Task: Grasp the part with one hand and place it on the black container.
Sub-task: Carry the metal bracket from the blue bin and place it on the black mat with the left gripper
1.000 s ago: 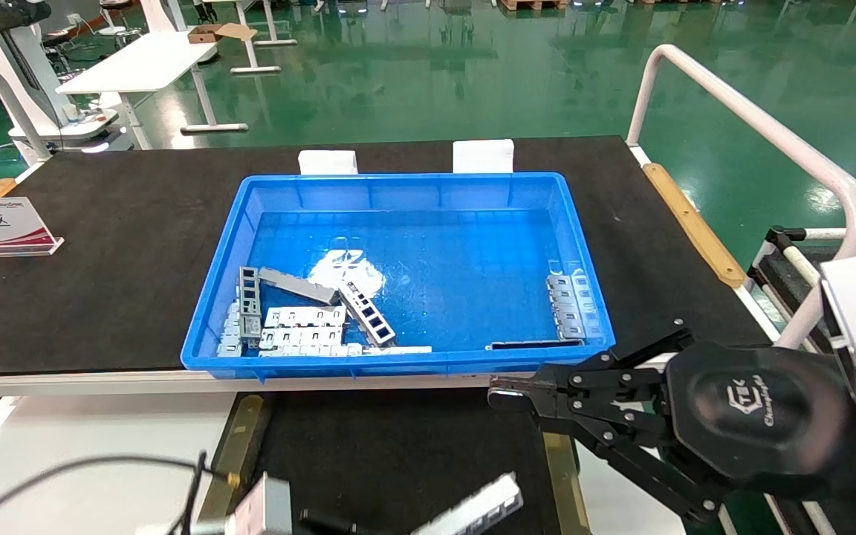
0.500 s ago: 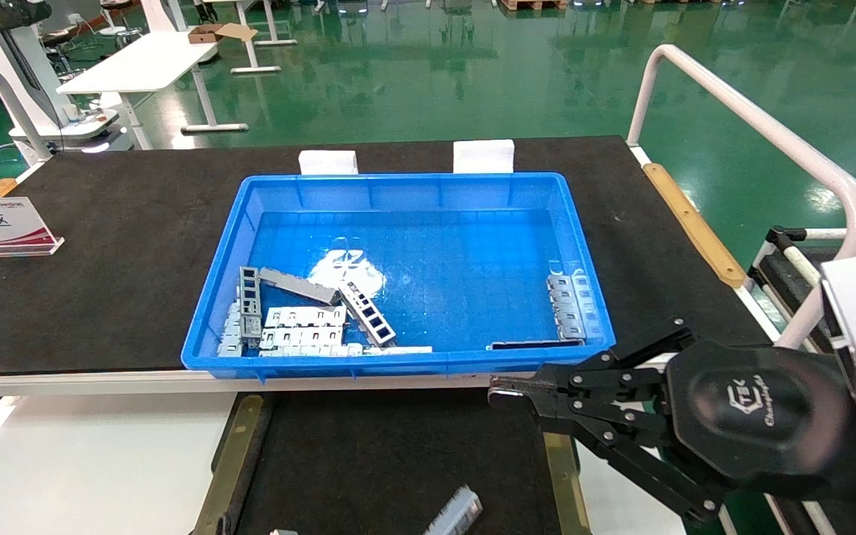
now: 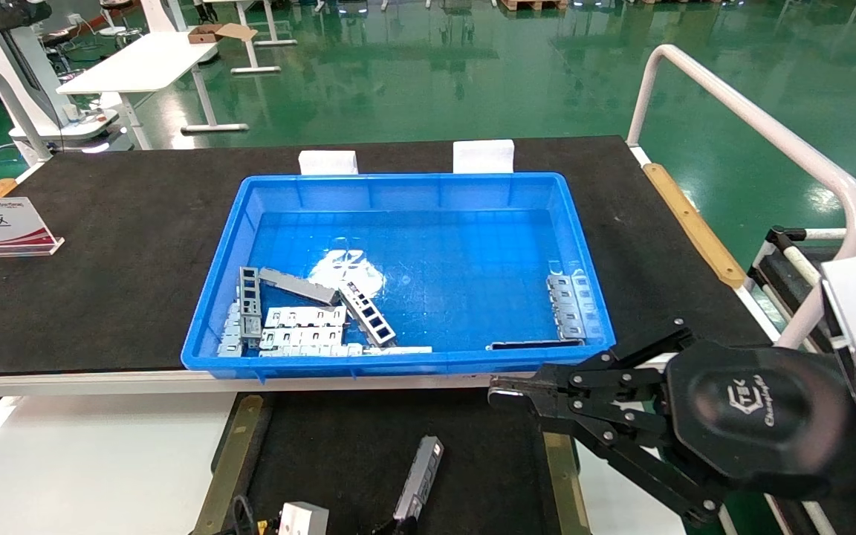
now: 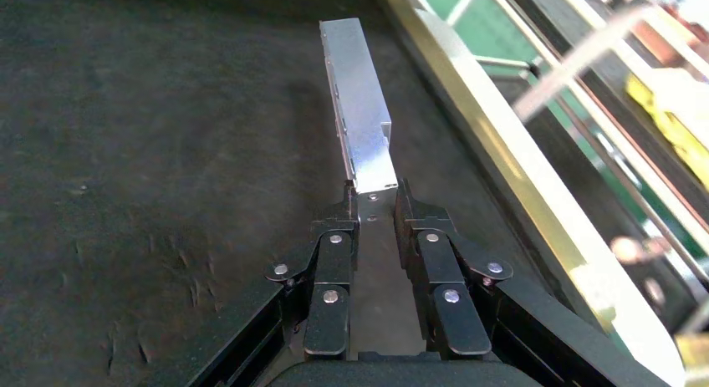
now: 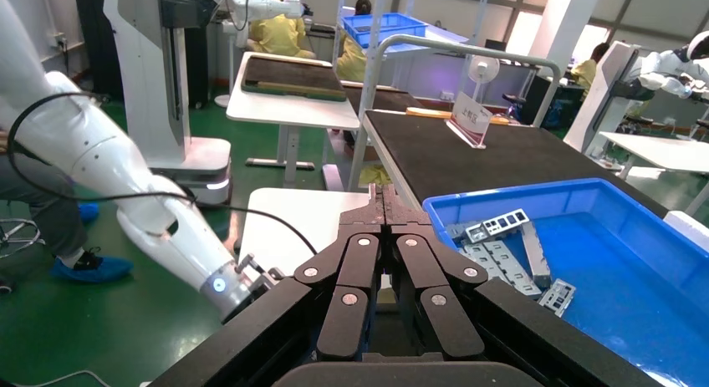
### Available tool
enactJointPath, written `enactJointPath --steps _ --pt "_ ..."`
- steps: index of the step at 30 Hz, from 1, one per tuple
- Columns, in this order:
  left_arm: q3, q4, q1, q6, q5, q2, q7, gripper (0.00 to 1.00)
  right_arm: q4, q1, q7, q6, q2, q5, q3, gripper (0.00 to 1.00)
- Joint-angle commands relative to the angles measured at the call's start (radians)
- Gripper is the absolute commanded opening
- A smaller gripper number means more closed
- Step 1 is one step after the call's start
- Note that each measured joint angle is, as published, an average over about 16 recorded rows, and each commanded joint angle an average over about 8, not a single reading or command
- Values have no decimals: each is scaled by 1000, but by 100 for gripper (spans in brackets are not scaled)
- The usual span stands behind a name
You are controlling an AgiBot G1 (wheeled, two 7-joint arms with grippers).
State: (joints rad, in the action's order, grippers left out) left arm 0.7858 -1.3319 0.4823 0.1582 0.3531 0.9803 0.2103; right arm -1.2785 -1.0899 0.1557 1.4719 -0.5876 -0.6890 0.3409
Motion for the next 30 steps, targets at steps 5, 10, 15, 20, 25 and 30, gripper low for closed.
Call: enactJointPath --steps 5,10,15,20,25,30 --pt "-69 4 -35 -98 2 96 30 0 0 0 0 0 0 0 0 0" --pt "-120 17 -54 -143 17 170 52 0 0 0 0 0 0 0 0 0" --pt "-162 38 -61 -177 37 237 72 0 0 0 0 0 0 0 0 0" --pt "-202 68 -63 -199 61 300 91 0 0 0 0 0 0 0 0 0" --pt "-232 99 -63 -204 82 346 104 0 0 0 0 0 0 0 1 0" --pt "-243 114 -62 -211 89 365 104 0 0 0 0 0 0 0 1 0"
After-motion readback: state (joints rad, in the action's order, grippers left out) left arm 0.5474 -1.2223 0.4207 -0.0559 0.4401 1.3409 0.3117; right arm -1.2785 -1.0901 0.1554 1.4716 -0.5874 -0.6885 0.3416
